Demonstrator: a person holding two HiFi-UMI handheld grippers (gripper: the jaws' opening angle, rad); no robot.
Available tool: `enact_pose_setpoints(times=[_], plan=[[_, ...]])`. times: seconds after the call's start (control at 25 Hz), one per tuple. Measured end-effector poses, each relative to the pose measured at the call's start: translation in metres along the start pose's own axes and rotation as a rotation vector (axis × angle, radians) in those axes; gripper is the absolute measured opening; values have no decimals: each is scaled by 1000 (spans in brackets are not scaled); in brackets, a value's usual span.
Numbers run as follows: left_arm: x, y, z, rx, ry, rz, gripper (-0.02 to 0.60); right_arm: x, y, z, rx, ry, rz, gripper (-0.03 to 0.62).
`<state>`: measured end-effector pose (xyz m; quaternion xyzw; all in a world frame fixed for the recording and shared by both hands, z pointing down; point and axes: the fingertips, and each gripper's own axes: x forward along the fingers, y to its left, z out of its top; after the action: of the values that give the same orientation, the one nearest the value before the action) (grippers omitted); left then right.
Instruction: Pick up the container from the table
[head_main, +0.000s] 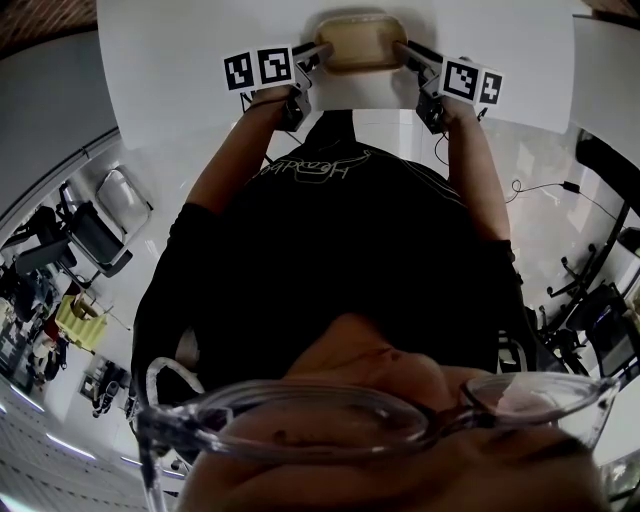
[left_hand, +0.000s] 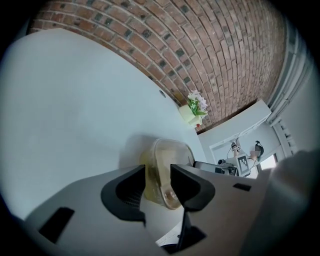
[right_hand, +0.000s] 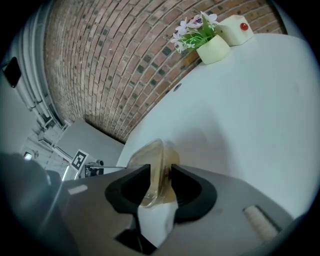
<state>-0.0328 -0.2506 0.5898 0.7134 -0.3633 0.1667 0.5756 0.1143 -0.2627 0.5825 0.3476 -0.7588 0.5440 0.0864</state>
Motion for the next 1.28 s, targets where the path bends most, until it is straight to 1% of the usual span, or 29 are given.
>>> enact_pose_setpoints(times=[0.08, 0.48, 0.8, 1.04, 1.12, 1.28], plan=[[-4, 0, 0, 28, -7, 16, 134, 2, 3, -3, -3, 1, -4, 132], [-4, -2, 5, 62, -29, 41, 129, 3, 1, -2, -1, -21, -24, 123], [-10, -11, 17, 94, -59, 22, 129, -4, 11, 8, -22, -76, -20, 123], [-38, -14, 24, 154, -112, -4, 129, -6, 44, 5, -83, -145, -11, 123], [-46, -21, 24, 172, -132, -17, 129, -14, 53, 6, -102, -171, -7, 123], [-56, -67, 18, 225, -177, -42, 129, -60, 67, 13, -145, -235, 8, 123]])
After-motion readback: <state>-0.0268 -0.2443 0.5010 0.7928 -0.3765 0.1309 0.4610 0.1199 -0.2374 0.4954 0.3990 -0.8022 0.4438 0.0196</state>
